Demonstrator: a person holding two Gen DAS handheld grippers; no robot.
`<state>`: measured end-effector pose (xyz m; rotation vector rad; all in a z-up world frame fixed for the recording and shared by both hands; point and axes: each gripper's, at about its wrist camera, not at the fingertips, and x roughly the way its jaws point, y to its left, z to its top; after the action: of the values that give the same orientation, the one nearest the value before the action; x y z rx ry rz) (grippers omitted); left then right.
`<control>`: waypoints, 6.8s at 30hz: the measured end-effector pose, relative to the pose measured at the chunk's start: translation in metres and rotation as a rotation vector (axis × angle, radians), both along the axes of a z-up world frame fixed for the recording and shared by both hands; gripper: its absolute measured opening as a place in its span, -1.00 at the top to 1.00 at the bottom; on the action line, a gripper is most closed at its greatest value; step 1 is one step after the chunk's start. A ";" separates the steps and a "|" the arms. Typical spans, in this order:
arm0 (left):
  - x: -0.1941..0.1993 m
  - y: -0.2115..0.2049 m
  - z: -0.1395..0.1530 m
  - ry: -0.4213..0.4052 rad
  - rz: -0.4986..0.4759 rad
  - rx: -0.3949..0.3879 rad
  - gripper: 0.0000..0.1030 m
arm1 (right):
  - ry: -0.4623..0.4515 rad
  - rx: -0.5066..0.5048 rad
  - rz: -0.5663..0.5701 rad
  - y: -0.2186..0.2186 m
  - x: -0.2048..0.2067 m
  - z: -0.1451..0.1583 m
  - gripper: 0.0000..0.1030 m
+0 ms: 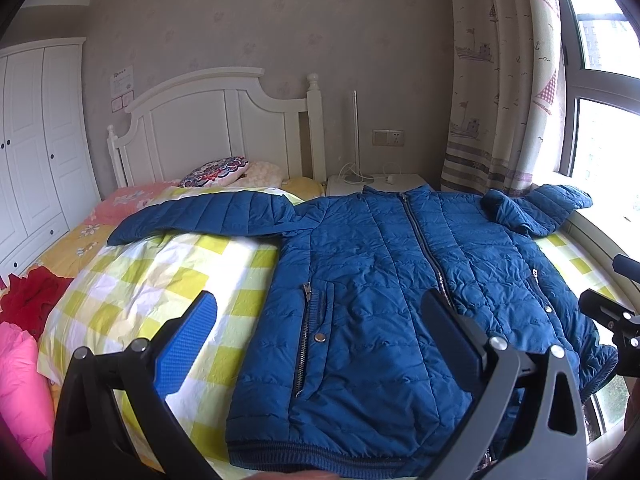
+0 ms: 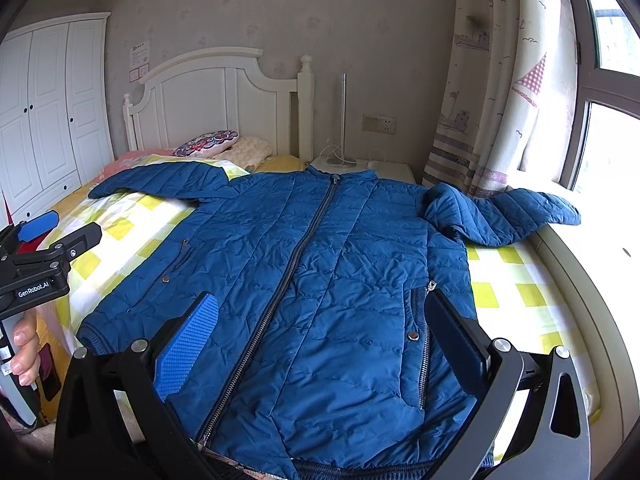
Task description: Fold large clothes
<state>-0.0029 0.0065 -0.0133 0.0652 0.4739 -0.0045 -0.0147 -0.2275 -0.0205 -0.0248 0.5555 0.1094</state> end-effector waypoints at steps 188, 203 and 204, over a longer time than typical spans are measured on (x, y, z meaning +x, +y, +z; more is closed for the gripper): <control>0.362 0.073 -0.135 0.383 -0.064 -0.544 0.75 | 0.090 0.223 -0.209 -0.244 0.342 -0.084 -0.53; 0.363 0.073 -0.130 0.379 -0.102 -0.555 0.50 | 0.315 -0.059 -0.122 -0.191 0.402 -0.086 -0.54; 0.363 0.071 -0.128 0.377 -0.118 -0.554 0.37 | 0.307 -0.073 -0.093 -0.185 0.408 -0.084 -0.54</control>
<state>0.3604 0.0776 -0.1417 -0.4587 0.8298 -0.2671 0.3930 -0.4125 -0.1041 -0.0535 0.8656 0.0020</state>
